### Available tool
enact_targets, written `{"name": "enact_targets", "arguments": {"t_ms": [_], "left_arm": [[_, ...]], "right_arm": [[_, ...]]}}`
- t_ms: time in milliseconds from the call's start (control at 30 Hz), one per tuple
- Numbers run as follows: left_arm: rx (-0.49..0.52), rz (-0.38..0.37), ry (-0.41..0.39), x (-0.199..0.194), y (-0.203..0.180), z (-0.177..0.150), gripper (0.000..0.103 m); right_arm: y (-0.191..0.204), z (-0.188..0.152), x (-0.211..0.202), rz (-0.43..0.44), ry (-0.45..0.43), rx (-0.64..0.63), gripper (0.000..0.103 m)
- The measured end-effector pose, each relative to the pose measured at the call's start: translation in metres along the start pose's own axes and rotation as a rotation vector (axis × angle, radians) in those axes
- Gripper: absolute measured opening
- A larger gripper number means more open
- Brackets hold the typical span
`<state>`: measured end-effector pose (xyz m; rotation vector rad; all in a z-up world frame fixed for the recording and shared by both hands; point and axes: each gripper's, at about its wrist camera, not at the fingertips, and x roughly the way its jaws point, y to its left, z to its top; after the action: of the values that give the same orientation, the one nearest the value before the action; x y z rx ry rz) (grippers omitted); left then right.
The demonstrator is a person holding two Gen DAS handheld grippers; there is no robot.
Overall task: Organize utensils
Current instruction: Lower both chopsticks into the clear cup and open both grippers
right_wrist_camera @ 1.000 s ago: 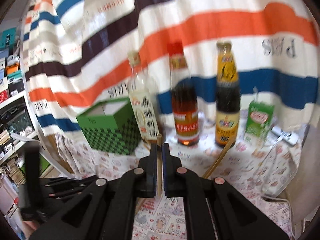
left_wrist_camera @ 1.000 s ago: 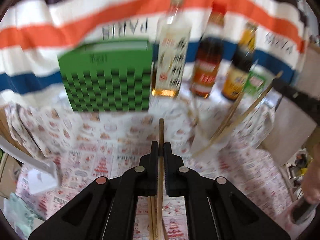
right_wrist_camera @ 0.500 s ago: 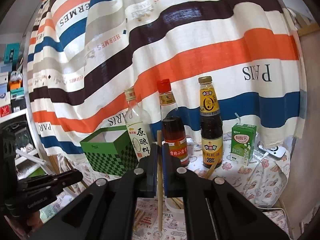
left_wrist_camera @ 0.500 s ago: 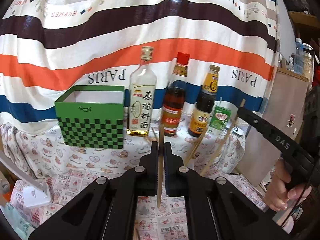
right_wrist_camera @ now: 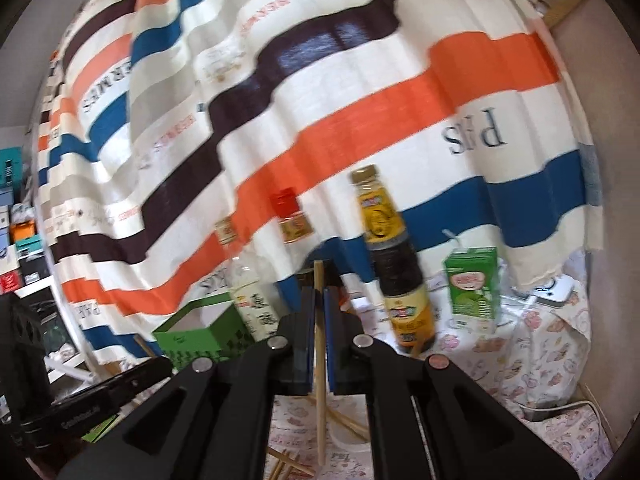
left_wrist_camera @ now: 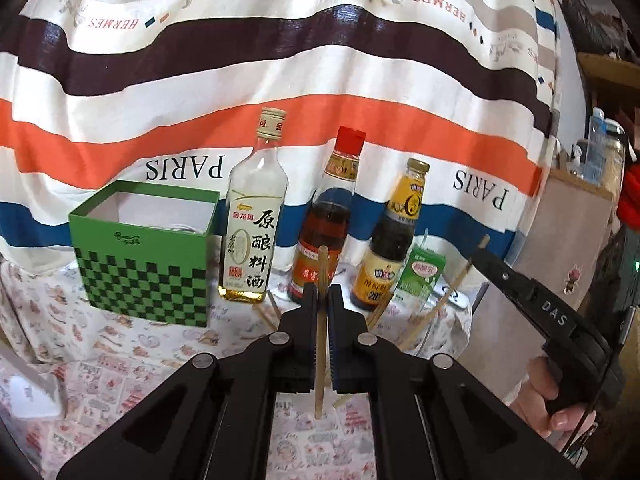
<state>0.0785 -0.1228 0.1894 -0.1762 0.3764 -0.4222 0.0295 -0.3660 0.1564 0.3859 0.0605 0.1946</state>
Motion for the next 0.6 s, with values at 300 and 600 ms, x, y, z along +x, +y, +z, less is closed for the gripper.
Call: {"name": "enact_targets", "arguments": {"t_ms": [300,600], "left_arm": [[-0.026,-0.093,-0.092,0.014,0.008,0.009,0.004],[-0.061,-0.125,-0.123,0.039,0.012,0.014,0.004]], "right_arm": [[-0.033,0.001,0.014,-0.075,0.006,0.086,0.004],[-0.047,-0.002,0.025,-0.108,0.018,0.102,0.004]]}}
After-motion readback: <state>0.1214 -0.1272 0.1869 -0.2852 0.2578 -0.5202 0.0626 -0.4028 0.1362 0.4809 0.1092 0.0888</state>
